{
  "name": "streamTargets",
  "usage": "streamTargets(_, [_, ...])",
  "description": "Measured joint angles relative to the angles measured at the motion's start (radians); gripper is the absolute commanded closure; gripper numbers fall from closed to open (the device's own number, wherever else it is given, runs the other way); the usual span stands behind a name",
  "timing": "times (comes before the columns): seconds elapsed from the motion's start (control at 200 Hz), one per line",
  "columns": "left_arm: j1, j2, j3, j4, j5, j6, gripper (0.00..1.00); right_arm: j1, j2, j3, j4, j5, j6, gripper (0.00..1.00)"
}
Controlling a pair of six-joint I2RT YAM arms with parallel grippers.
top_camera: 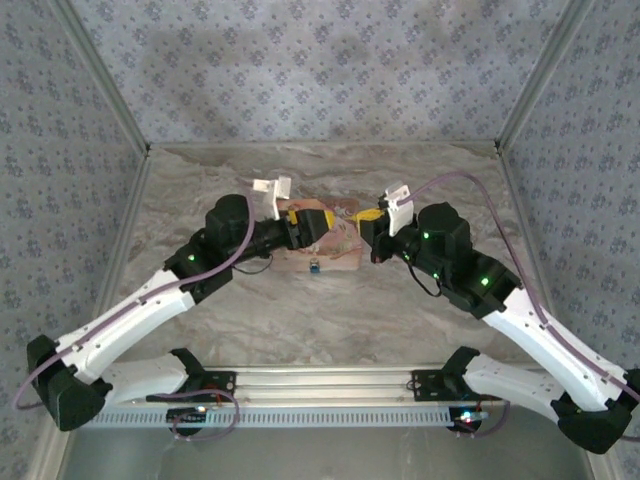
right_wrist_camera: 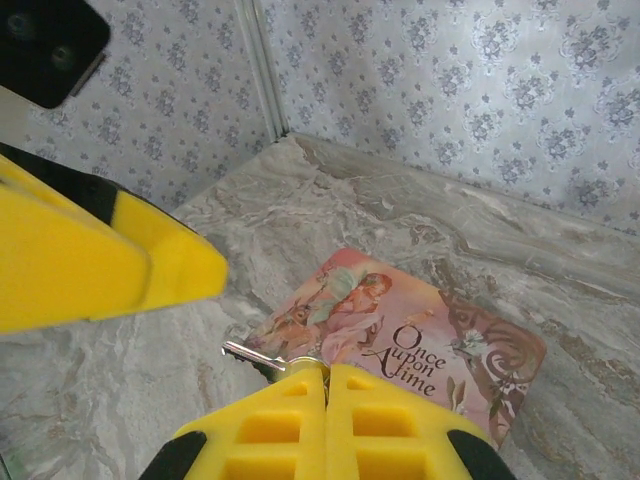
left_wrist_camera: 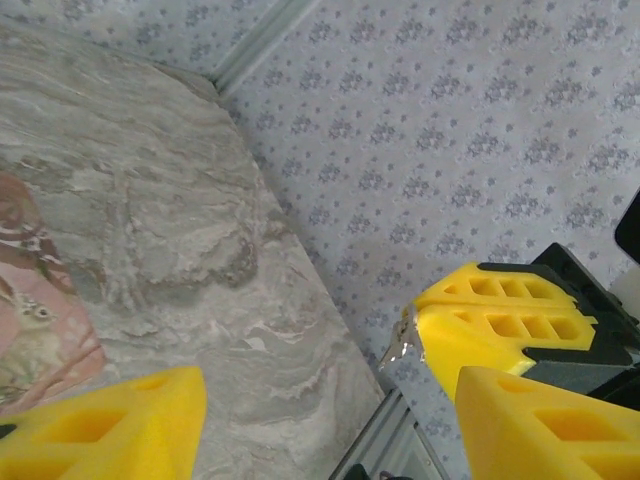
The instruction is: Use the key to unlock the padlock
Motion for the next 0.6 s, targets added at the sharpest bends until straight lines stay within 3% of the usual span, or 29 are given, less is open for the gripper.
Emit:
streamTargets(0.17, [-0.028,0.045,0.007,0.031,0.019,0.000,0.37,0.027,0.010,0.000,0.016,0.000,0.006,1.00])
streamTargets(0.48, [-0.034,0.052,0.022,0.063,0.025,0.003,0.59,0.039,0.012,0.000,0.016,0.000,0.011,1.00])
streamTargets(0.6, [-0.034,0.052,0.022,0.062,0.024,0.008,0.63,0.042,0.013,0.000,0.016,0.000,0.018,1.00])
